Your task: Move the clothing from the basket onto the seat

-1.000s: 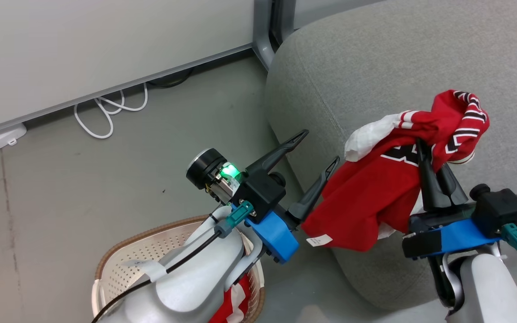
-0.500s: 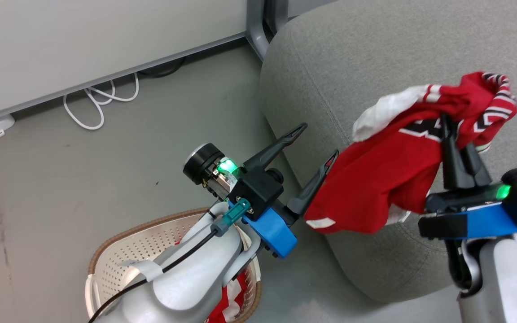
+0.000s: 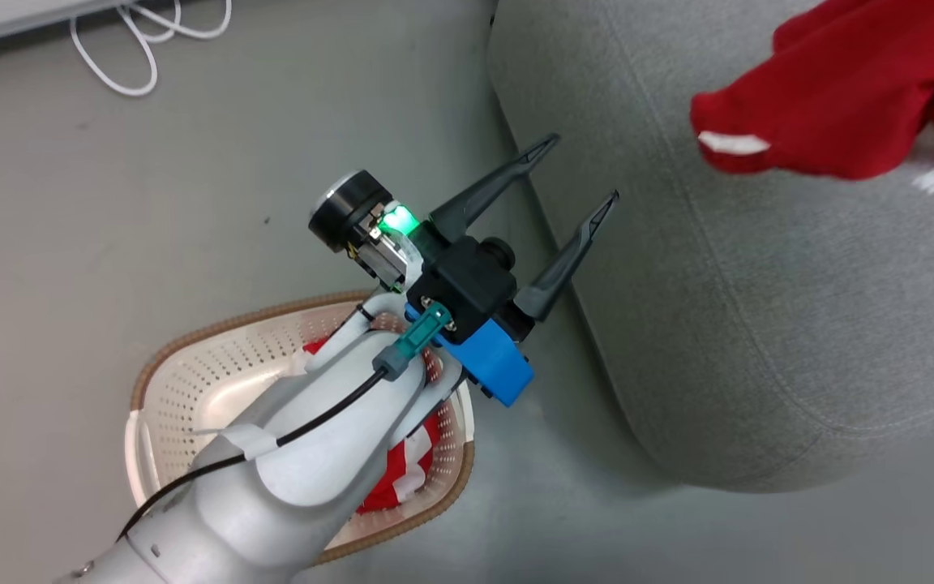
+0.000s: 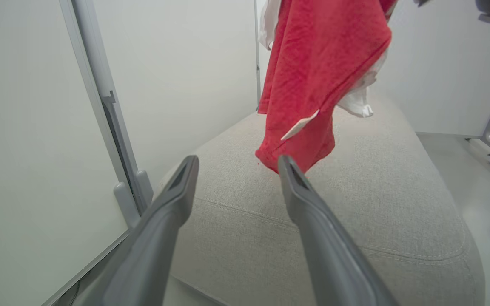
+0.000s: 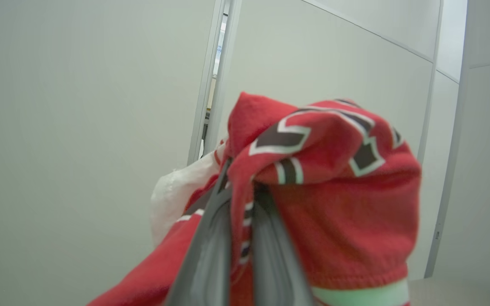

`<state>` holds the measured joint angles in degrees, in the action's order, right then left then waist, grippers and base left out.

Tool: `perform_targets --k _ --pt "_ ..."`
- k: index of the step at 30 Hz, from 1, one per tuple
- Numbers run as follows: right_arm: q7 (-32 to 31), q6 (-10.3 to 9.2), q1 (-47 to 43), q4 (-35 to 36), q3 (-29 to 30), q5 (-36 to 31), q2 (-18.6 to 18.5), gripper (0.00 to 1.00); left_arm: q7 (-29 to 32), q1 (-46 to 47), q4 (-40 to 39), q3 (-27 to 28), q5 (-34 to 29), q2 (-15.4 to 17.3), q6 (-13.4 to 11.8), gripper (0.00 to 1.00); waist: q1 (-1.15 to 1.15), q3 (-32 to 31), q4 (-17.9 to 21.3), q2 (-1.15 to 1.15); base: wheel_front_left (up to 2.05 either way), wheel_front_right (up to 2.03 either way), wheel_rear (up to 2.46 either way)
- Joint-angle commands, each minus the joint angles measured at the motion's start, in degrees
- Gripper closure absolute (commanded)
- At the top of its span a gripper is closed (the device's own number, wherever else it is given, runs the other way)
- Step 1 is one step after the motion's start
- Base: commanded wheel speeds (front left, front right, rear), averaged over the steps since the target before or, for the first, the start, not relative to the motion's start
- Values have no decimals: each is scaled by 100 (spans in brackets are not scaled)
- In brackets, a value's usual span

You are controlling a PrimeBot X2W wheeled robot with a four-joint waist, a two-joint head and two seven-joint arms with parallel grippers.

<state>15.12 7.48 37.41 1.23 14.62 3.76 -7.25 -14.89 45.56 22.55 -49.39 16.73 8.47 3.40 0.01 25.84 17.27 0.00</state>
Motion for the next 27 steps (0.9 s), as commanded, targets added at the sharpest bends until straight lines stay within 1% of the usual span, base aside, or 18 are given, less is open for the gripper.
perform_targets --k 1,8,14,18,22,27 --pt "5 3 185 25 27 32 -74 100 0 103 -15 4 -33 39 -16 0 -1 449 -100 0 0 0 0" --pt "4 2 1364 -258 651 138 -784 100 112 537 -133 -75 -242 121 23 0 -1 1289 -218 0 0 0 0" --pt "4 2 2065 -1119 1120 354 -1413 100 167 773 -195 -118 -323 151 29 0 -1 1797 -301 0 0 0 0" --pt "4 2 2182 -1667 1211 279 -1568 100 192 827 -211 -134 -356 202 2 0 -1 1991 -293 0 0 0 0" --pt "5 2 2053 -2187 1326 219 -1480 100 201 855 -219 -166 -360 245 -2 0 -1 2078 -275 0 0 0 0" --pt "4 3 1779 -2914 1361 118 -1383 100 198 888 -225 -209 -338 213 -5 0 -1 2119 -331 0 0 0 0"
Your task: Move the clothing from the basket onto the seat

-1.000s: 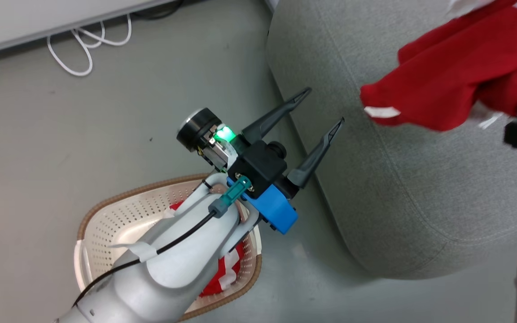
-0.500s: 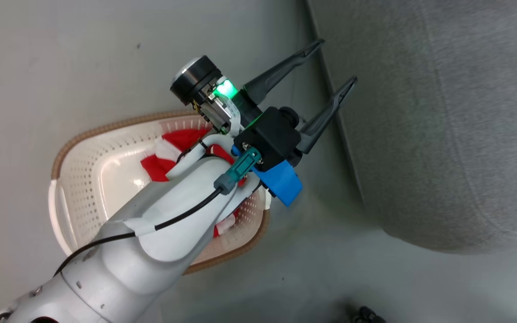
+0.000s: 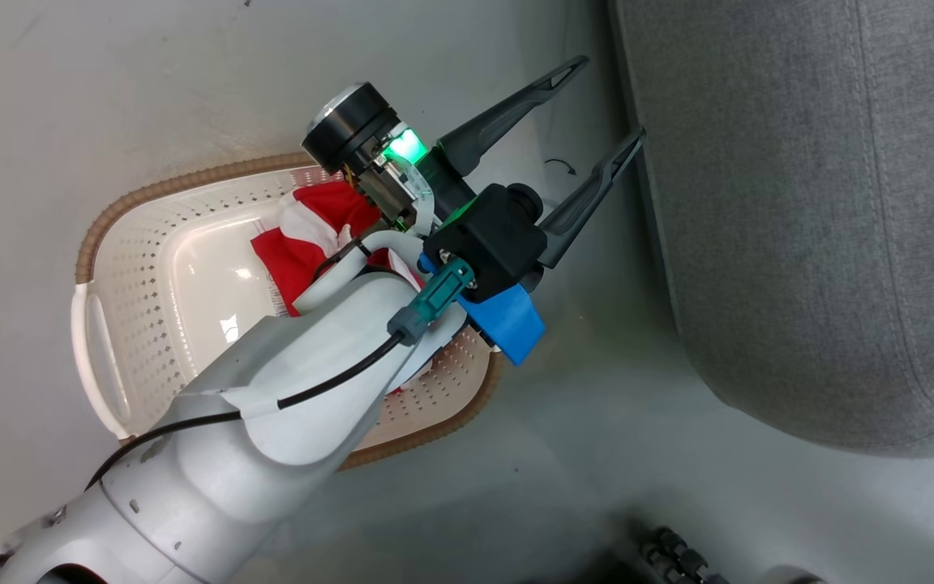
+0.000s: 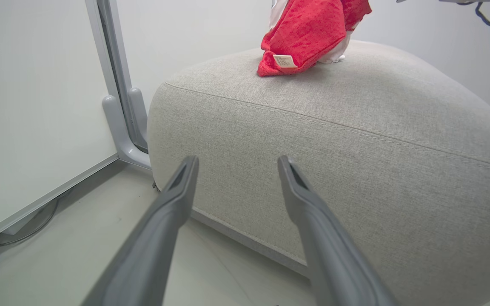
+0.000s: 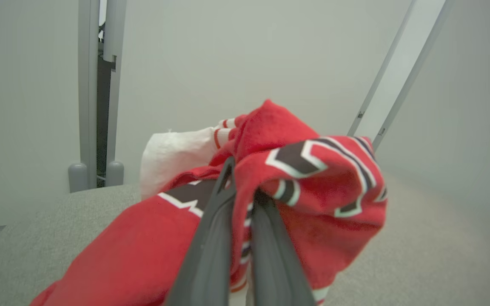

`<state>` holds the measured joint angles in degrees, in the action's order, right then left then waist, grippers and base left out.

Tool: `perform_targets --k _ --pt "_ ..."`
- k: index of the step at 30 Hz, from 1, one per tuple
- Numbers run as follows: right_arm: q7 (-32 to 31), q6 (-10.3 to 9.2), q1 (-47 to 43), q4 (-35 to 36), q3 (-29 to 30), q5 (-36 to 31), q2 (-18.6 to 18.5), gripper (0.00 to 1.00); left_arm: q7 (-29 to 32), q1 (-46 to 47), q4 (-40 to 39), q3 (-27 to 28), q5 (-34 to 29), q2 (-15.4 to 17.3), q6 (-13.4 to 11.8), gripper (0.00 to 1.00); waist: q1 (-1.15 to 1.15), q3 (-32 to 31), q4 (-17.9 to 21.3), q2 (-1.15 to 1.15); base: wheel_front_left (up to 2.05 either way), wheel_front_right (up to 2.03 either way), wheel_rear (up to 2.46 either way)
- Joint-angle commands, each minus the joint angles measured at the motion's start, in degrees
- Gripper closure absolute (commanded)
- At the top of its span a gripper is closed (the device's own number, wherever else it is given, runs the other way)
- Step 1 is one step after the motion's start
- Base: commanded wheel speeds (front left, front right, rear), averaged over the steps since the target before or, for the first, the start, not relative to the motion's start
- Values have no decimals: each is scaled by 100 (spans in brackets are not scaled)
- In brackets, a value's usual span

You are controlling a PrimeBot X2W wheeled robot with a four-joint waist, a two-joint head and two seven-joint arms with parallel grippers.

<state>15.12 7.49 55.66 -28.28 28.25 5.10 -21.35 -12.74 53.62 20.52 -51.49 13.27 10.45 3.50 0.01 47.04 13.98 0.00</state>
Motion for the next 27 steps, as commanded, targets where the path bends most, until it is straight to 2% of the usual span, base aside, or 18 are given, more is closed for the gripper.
perform_targets --k 1,7,11,12,13,14,19,27 --pt "5 1 -88 -94 31 -14 49 100 -20 80 -21 -6 16 7 -21 0 -1 2 -15 0 0 0 0" --pt "4 2 -300 -871 -28 44 183 100 -53 94 37 -40 49 -37 -20 0 -1 -22 -119 0 0 0 0" --pt "4 2 -429 -1027 -146 51 247 100 -104 32 100 -64 77 -66 -41 0 -1 -90 -141 0 0 0 0" --pt "4 1 -457 -1038 -145 51 270 88 -111 10 121 -72 80 -66 -40 0 -1 -119 -145 0 0 0 0" --pt "4 1 -476 -1049 -132 44 291 57 -116 -9 144 -79 81 -67 -37 0 -1 -154 -149 0 0 0 0" --pt "4 1 -526 -1062 -128 49 313 0 -136 -23 166 -82 90 -70 -38 0 -1 -198 -156 0 0 0 0" --pt "4 1 -1032 -798 -44 24 380 0 -205 -180 276 -59 177 -172 -75 0 -1 -571 -253 0 0 0 0" --pt "4 1 -2166 -116 15 45 745 0 -248 -627 303 138 347 -290 -167 0 -1 -1315 -336 0 0 0 0"
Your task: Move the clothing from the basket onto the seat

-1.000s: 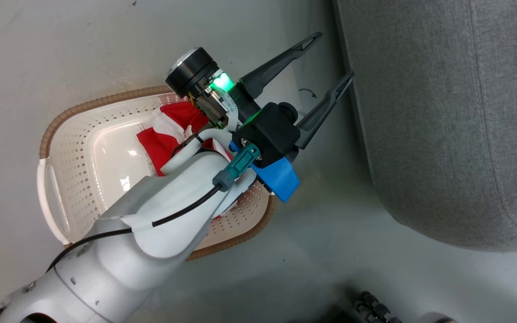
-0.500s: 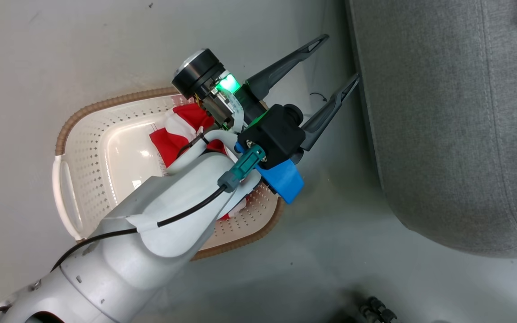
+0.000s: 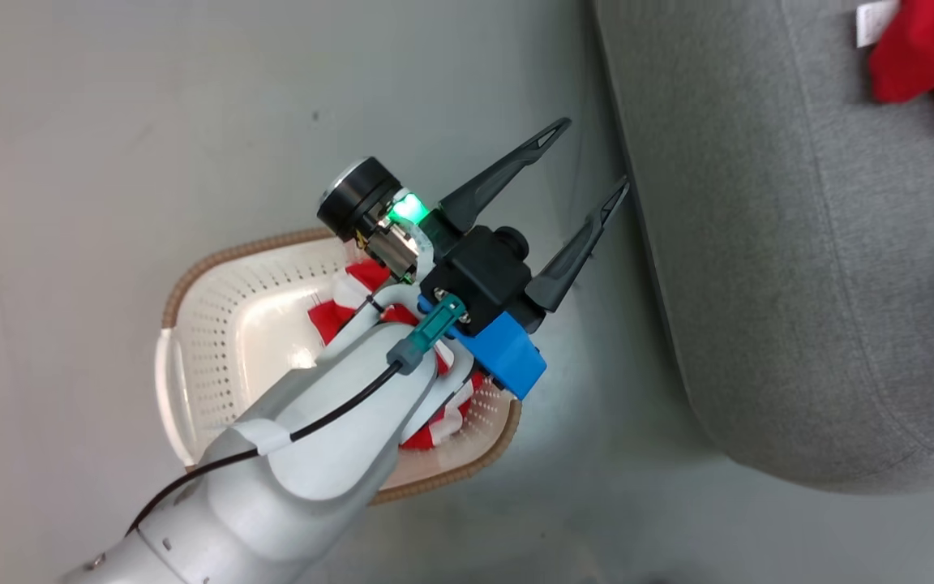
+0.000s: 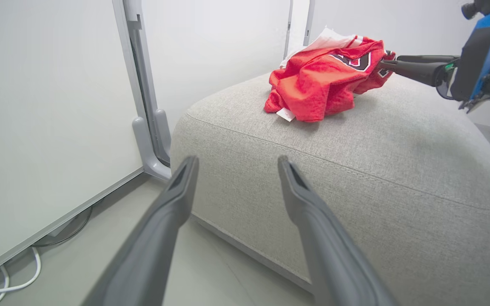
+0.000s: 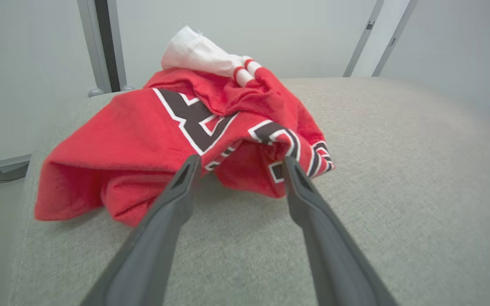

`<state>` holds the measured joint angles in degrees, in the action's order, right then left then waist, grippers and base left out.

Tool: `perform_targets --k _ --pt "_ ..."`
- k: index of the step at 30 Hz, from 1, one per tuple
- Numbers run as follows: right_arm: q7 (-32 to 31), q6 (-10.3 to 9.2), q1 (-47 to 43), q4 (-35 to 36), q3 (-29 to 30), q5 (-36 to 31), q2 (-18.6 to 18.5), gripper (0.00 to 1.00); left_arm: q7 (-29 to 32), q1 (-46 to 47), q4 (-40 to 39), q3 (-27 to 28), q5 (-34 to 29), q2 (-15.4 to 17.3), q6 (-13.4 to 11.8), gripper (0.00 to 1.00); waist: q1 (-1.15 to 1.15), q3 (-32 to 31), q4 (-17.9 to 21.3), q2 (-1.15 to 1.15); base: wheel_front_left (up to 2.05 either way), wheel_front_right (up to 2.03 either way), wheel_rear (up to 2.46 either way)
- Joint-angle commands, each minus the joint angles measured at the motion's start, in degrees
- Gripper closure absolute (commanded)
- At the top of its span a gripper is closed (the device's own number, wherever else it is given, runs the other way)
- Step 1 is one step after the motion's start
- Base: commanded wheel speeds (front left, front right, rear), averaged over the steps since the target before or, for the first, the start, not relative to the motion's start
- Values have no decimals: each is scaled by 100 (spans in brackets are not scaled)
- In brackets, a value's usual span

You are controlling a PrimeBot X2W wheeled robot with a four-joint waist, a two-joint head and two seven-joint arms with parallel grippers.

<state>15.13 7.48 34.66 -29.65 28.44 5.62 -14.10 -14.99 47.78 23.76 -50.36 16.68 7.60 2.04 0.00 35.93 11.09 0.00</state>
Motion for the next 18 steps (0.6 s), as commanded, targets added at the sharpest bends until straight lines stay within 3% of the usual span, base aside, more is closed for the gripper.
perform_targets --k 1,18 --pt "4 3 -176 122 -55 -11 76 0 -24 -119 -48 80 25 4 -41 0 0 -299 -58 0 0 0 0" --pt "4 3 -1607 1471 -1311 98 635 0 -22 -1963 -398 1632 107 33 -170 0 0 -2009 -643 0 0 0 0"
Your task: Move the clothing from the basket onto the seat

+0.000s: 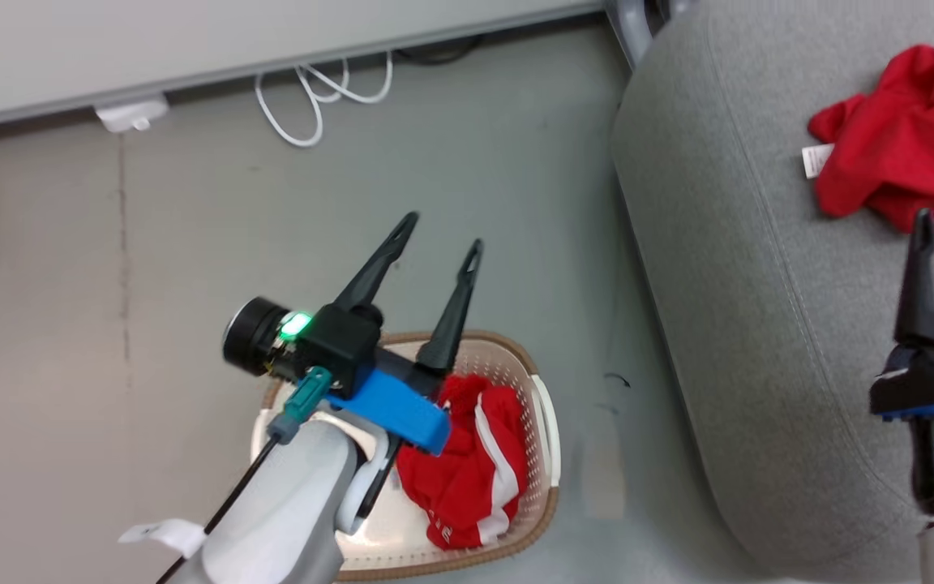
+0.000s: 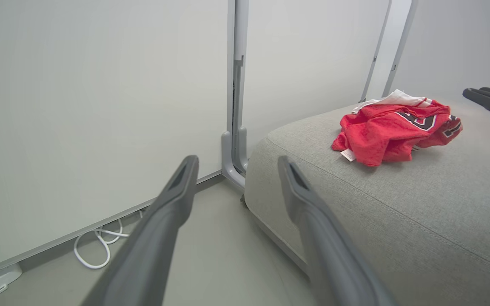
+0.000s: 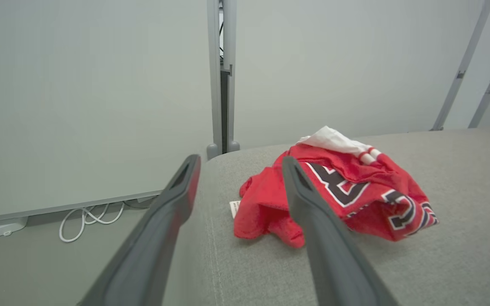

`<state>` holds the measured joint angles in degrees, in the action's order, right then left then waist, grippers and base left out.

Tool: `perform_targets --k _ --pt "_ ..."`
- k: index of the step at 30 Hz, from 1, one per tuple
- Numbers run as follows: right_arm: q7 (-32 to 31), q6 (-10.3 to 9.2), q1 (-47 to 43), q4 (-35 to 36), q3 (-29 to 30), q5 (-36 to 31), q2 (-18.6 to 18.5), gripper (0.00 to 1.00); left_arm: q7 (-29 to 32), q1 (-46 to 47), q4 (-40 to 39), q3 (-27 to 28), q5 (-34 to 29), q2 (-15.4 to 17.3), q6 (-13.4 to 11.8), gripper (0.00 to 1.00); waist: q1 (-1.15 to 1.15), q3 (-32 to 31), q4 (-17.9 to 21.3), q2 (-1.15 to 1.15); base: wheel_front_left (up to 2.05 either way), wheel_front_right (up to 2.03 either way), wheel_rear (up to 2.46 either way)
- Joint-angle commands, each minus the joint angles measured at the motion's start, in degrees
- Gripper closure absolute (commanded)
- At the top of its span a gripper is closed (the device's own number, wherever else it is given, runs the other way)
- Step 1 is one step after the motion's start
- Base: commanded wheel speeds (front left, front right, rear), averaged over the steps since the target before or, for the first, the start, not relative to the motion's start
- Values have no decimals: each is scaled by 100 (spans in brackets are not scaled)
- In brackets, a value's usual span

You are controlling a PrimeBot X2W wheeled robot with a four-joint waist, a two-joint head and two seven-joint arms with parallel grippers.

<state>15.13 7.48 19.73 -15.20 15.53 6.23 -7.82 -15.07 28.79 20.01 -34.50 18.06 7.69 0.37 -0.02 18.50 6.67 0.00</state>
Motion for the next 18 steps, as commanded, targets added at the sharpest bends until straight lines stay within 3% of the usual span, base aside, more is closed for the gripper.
perform_targets --k 1,18 --pt "4 3 -115 26 -20 37 6 0 -14 -64 -24 47 -31 24 -3 0 2 -266 -201 0 0 0 0" --pt "3 3 -932 646 -852 32 271 0 -15 -1335 -405 1786 -402 -67 87 0 2 -1158 -868 0 0 0 0"
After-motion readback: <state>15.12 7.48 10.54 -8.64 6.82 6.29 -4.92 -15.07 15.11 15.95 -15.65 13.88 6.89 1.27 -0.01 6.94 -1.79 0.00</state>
